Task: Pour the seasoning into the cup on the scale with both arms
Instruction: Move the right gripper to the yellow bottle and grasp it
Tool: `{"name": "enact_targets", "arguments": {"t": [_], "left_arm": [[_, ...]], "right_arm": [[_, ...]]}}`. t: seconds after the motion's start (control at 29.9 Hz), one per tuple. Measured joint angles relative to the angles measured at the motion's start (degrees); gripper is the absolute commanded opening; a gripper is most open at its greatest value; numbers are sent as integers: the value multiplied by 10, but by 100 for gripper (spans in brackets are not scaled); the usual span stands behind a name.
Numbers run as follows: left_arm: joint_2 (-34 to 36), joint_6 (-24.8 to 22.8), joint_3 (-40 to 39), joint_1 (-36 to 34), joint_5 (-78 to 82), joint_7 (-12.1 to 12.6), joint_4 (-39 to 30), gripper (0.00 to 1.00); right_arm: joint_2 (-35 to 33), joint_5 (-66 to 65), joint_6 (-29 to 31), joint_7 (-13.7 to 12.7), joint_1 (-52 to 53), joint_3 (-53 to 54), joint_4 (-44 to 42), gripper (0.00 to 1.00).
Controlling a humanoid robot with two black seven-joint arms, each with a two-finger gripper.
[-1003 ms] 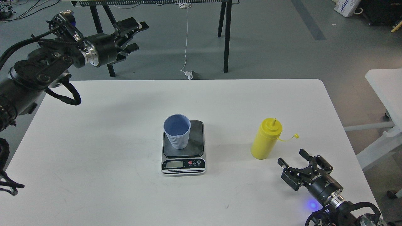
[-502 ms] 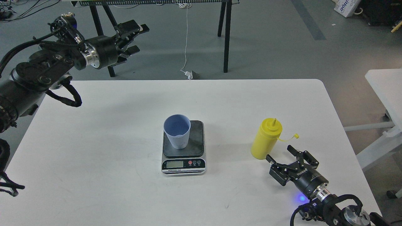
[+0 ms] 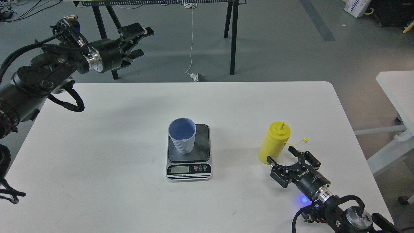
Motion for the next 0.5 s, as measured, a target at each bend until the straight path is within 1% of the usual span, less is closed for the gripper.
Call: {"name": "enact_targets", "arguments": {"t": [0.5], "left_arm": [[0, 0, 0, 4, 0, 0, -1, 99]], "right_arm": [[7, -9, 0, 0, 23, 0, -16, 98]]}}
